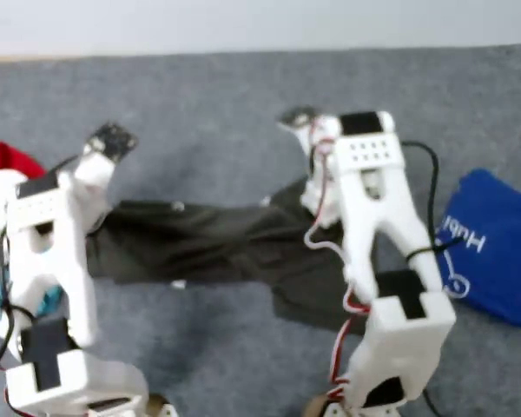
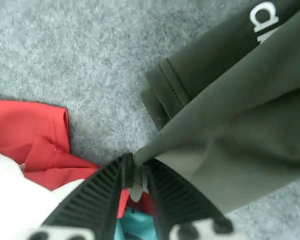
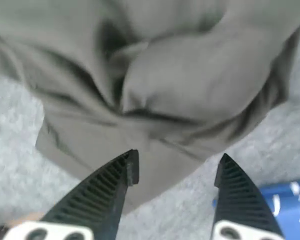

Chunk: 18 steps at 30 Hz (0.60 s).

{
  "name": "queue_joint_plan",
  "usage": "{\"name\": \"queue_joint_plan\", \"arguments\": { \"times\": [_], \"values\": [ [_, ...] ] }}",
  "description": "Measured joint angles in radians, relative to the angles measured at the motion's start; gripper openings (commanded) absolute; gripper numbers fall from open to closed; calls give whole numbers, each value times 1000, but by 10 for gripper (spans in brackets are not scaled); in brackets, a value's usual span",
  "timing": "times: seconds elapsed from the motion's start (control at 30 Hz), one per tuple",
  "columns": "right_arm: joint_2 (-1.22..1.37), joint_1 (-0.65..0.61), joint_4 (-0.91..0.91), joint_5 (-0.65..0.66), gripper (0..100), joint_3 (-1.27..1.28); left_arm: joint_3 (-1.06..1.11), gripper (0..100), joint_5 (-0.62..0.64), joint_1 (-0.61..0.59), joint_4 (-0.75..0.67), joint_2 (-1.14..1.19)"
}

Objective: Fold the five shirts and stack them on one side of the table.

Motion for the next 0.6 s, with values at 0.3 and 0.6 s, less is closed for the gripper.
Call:
{"name": "queue_joint_plan", "arguments": {
  "times": [0.3, 0.6],
  "values": [
    [359, -152, -109, 0, 252, -359, 0, 6, 0, 0, -2, 0],
    [569, -222, 117, 2, 252, -1023, 0, 6, 0, 0, -2, 0]
  ]
}}
